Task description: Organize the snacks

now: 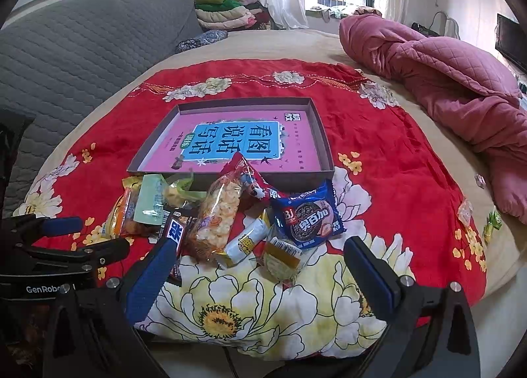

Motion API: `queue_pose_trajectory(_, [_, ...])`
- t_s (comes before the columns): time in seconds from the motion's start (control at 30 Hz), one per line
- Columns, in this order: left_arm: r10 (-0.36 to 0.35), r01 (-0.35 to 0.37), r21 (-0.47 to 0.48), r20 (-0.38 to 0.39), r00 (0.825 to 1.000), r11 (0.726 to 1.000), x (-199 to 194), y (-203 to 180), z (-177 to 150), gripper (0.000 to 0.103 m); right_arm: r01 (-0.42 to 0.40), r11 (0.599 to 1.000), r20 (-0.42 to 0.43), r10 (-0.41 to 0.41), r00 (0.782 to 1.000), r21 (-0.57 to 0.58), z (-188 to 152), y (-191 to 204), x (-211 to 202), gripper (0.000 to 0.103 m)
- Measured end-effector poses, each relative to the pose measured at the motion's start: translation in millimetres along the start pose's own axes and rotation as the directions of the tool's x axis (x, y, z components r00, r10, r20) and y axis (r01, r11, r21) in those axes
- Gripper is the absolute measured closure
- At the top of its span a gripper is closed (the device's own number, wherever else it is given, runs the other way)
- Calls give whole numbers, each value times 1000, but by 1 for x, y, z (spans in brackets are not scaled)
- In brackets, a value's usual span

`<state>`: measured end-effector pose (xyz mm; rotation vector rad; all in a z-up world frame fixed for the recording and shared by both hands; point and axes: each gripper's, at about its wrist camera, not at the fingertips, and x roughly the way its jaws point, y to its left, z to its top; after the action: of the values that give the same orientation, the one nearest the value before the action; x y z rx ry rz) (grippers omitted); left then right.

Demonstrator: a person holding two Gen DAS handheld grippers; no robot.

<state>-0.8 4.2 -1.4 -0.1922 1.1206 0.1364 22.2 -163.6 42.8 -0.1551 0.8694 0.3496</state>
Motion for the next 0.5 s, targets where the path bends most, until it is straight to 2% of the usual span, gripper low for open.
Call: queue_pose_trajectory(0.5, [9,-9,9,1,1000,1000,0,-4,-1,15,6,1000,8,-6,1000,-6,0,2,-2,1])
